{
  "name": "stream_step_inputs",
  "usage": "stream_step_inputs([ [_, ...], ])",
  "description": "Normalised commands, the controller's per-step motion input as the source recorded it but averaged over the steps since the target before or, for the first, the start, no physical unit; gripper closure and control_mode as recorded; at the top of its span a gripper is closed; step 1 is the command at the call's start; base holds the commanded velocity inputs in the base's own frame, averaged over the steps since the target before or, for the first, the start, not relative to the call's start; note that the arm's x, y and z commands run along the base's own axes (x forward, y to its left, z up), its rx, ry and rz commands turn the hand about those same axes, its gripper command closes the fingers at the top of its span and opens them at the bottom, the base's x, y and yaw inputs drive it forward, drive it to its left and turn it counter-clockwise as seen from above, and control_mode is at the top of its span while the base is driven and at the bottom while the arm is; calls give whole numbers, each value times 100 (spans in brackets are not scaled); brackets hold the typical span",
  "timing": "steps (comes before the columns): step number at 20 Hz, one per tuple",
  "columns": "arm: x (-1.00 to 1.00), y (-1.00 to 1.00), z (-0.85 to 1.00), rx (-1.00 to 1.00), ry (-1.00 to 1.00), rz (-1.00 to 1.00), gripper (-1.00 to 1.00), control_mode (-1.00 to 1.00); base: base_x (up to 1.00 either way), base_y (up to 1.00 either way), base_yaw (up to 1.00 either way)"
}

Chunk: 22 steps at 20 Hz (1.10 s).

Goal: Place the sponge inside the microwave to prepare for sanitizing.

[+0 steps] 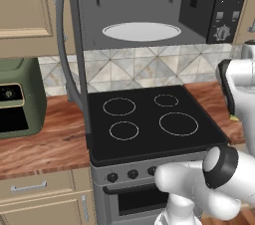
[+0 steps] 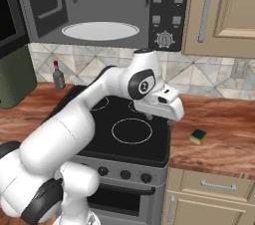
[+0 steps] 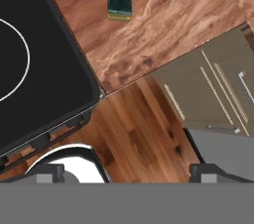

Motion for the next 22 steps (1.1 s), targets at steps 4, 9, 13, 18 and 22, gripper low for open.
stream_step_inputs([
  [4,12,-37,-4,19,-5,-8,-100,-100,0,0,0],
  [9,8,-13,-20,25,-3,-4,-100,-100,0,0,0],
  [13,9,-2,-13,15,-7,-1,-100,-100,0,0,0],
  [18,5,0,-8,0,-8,0,-100,-100,0,0,0],
  [22,0,0,-3,-17,-6,0,-100,-100,0,0,0],
])
